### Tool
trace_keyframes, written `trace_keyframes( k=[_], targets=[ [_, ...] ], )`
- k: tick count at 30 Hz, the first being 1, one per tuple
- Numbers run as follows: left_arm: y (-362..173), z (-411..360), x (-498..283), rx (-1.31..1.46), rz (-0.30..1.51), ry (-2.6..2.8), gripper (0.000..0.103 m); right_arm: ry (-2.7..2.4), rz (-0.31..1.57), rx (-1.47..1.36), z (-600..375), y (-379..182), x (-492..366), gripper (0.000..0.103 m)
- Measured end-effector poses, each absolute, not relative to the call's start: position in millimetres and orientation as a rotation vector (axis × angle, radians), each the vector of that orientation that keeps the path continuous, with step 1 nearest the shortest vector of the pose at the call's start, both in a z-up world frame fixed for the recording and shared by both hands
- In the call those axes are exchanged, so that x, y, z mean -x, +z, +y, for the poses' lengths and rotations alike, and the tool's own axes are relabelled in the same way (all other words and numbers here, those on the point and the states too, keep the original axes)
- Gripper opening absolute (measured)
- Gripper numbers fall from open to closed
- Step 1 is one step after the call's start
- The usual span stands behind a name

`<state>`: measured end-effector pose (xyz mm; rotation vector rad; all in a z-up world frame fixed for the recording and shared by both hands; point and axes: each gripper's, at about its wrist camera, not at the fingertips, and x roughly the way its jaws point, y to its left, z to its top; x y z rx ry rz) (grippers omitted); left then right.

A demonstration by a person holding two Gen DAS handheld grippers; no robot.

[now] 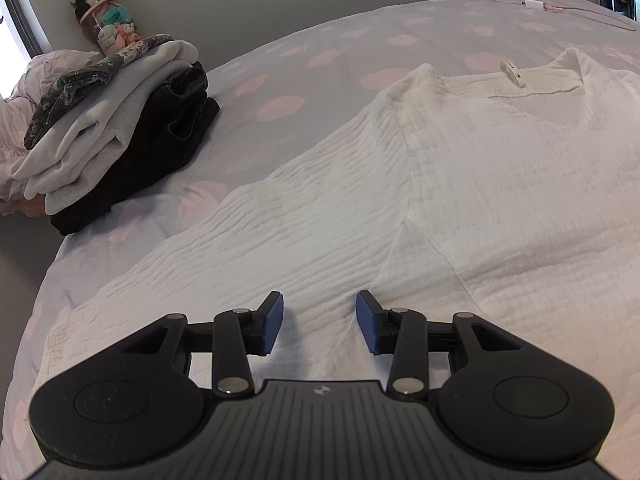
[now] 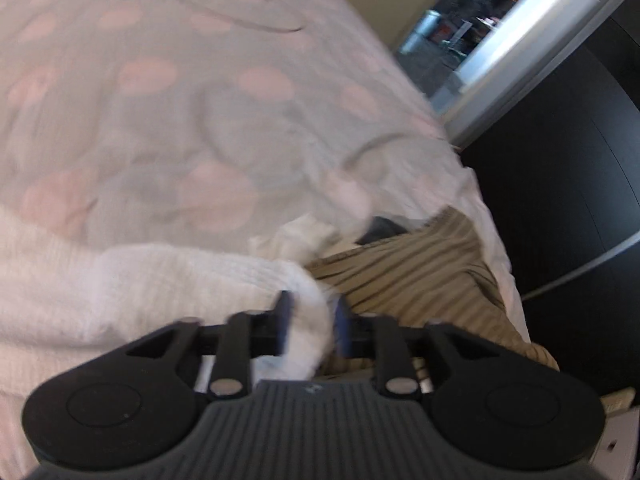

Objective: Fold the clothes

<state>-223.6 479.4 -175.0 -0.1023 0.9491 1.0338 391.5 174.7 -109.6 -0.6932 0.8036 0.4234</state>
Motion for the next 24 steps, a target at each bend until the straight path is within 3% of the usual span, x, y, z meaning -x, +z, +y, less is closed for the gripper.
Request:
trace_keyframes(
  k=[1, 5, 12, 13, 14, 24],
  targets=[
    [-175.0, 479.5, 224.4, 0.107, 0.947, 1.033, 0.048, 0.418, 0.802, 0.654, 168.2, -103.3, -391.4, 0.045],
    [-173.6, 477.0, 224.8, 0.103, 0.951, 1.030, 0.048, 0.444, 0.842, 0.462, 134.0, -85.1, -380.7, 0.046],
    [-171.9, 472.5, 225.6, 0.086, 0.969, 1.042, 0.048, 0.458, 0.965, 0.367, 114.5, -138.6, -359.5, 0.046],
    [-171.9, 472.6, 226.2, 0.086, 0.970, 1.045, 0.049, 0.454, 0.960, 0.354, 114.6, -143.1, -357.0, 0.042],
    [-172.0, 473.3, 226.7, 0.088, 0.970, 1.050, 0.052, 0.453, 0.962, 0.338, 114.9, -144.9, -353.7, 0.011],
    [-173.2, 474.7, 232.0, 0.092, 0.955, 1.033, 0.053, 0.253, 0.870, 0.458, 106.1, -125.0, -363.7, 0.004]
  ],
)
